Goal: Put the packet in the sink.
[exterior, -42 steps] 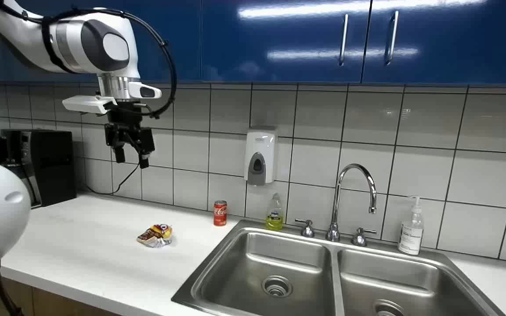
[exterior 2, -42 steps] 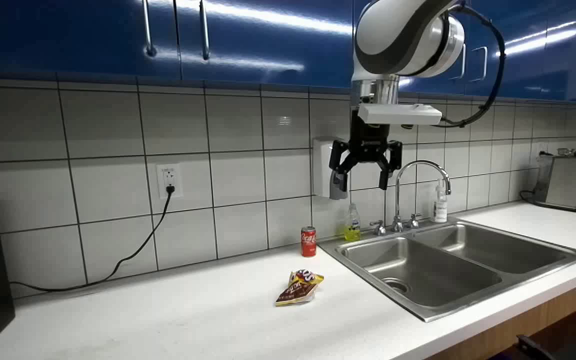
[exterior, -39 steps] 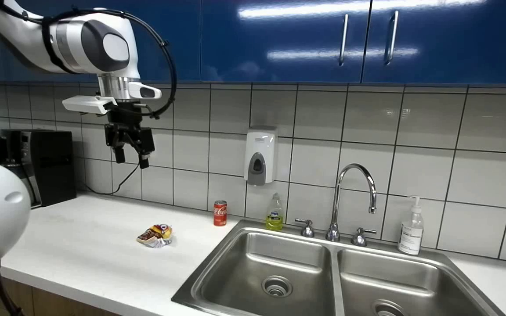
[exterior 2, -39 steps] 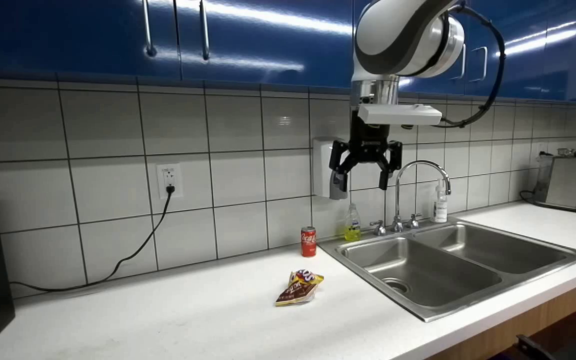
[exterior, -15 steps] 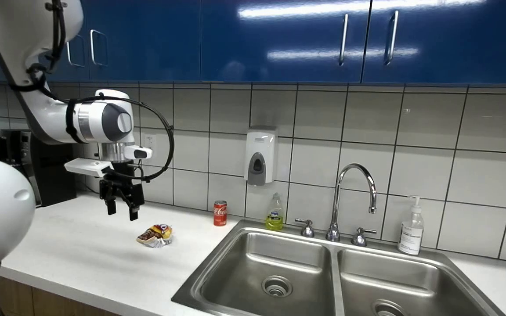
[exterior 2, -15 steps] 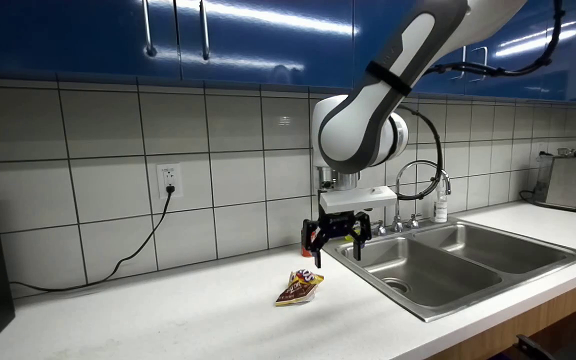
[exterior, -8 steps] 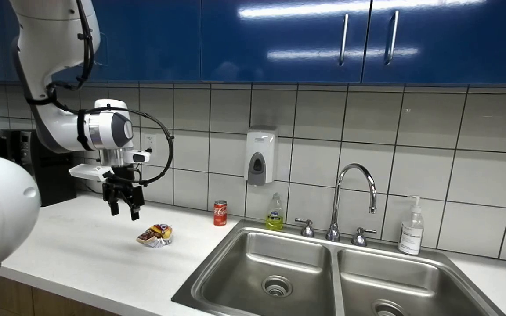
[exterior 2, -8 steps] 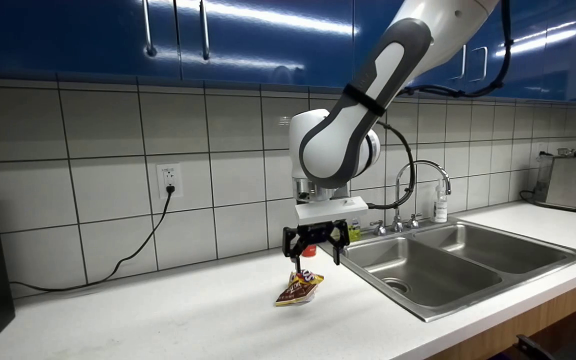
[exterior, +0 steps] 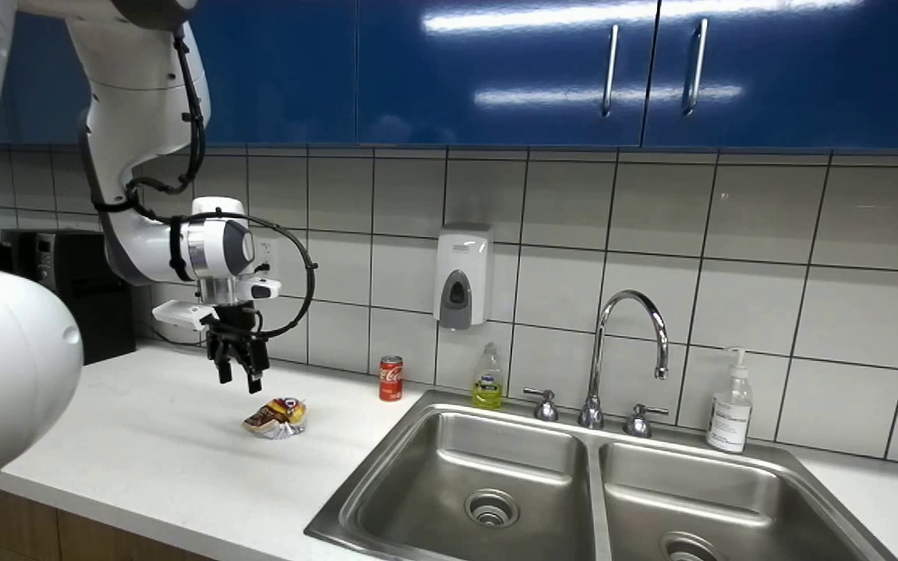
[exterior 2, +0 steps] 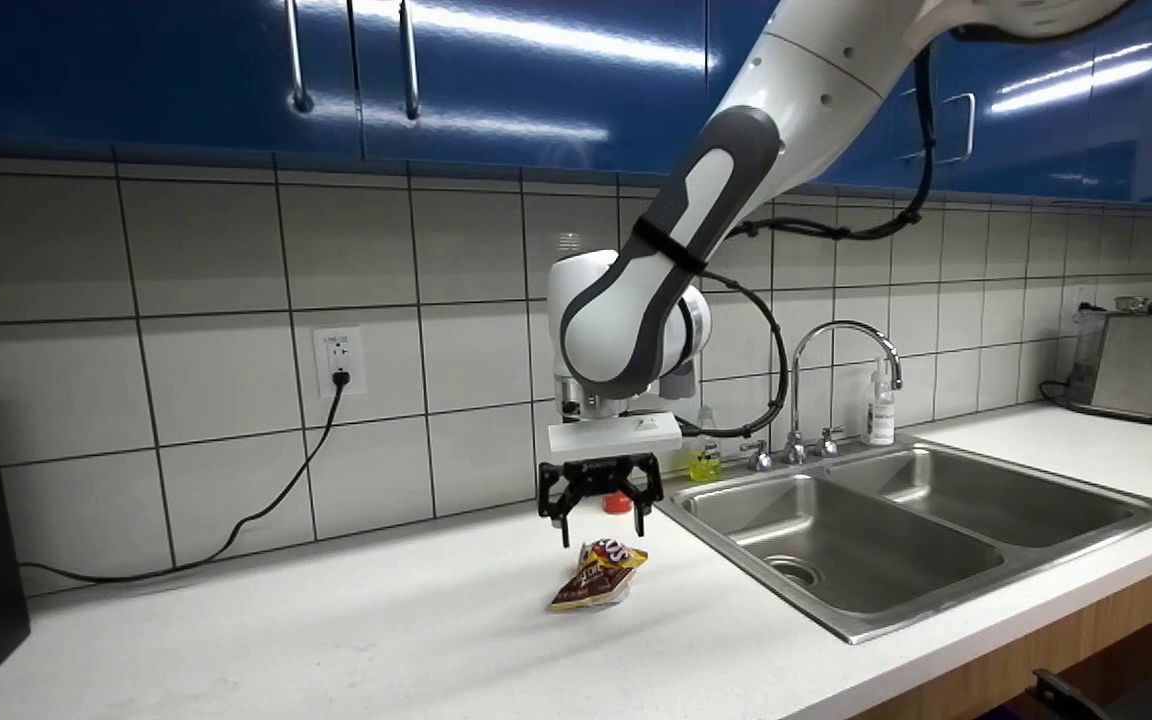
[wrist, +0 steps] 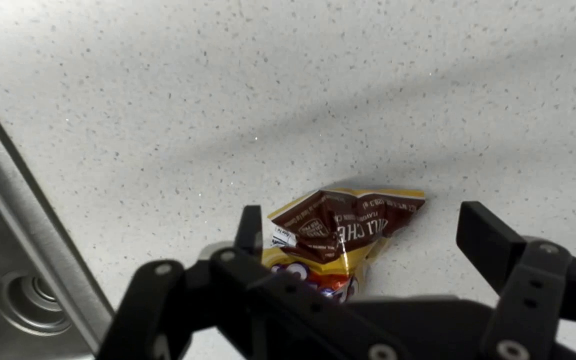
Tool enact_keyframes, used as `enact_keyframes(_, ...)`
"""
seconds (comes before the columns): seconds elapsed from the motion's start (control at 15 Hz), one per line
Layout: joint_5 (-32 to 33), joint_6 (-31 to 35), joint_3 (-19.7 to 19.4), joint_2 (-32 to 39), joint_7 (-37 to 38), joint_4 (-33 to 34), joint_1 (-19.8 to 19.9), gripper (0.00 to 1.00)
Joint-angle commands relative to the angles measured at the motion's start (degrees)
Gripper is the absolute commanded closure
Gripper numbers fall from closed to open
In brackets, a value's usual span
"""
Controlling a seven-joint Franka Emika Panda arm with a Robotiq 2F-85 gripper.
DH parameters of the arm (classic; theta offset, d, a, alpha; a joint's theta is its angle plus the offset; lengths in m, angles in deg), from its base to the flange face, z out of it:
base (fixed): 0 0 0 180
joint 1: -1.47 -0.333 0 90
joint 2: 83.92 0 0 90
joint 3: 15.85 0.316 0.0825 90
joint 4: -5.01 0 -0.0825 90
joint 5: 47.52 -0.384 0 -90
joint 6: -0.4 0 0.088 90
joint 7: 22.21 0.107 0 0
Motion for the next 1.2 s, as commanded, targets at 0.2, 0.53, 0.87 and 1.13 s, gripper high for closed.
enact_keyframes(0.2,0.8,-0.7,-5.8,8.7,3.4,9.7,-3.5,0.0)
enact_keyframes(0.53,0.4,-1.9,-8.6,10.7,5.6,12.1,-5.1,0.0)
enact_keyframes(0.87,-0.9,-2.1,-9.8,11.9,10.8,12.7,-5.6,0.0)
enact_keyframes(1.13,-1.9,-1.8,-9.8,12.6,14.7,12.9,-5.6,0.0)
